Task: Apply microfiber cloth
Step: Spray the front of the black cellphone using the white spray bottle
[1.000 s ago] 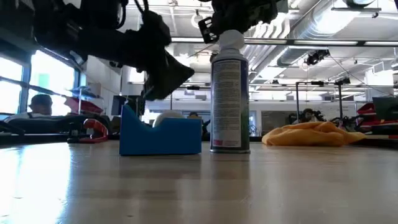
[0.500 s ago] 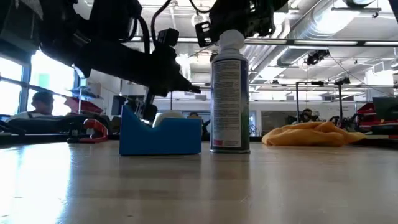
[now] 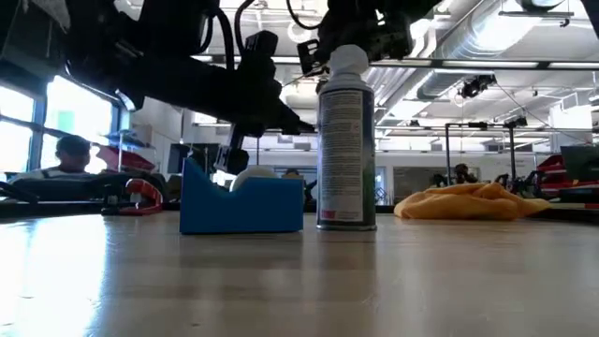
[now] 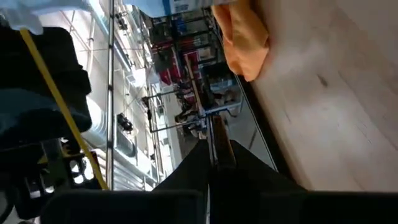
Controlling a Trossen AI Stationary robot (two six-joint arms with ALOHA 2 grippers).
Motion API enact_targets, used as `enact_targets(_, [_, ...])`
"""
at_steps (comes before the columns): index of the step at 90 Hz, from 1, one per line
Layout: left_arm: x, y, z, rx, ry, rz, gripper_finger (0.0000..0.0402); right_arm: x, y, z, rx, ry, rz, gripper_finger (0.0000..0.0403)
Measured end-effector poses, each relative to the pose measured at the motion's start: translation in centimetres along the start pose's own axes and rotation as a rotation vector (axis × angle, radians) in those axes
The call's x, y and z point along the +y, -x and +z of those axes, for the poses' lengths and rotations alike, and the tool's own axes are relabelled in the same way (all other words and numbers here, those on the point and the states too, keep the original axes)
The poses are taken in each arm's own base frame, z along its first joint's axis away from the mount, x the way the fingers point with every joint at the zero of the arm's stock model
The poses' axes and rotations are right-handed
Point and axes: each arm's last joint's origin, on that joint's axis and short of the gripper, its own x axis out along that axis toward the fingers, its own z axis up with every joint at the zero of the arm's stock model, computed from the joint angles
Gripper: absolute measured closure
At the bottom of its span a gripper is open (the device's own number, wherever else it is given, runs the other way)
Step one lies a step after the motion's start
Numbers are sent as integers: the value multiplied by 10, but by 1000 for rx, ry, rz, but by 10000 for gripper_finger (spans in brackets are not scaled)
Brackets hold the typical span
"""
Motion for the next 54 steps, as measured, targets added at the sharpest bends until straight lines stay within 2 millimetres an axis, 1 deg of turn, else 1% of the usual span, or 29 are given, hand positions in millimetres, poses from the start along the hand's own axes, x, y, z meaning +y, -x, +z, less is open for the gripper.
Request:
enact_targets(12, [0, 3, 2, -11, 7, 3, 390, 4, 0, -2, -4, -5, 34, 403])
enact_targets(41, [1, 10, 9, -42, 23, 8, 390, 4, 0, -2, 7, -34, 30, 403])
enact_targets(54, [2, 9, 9, -57, 8, 15, 390, 4, -1, -3, 25, -74, 23, 403])
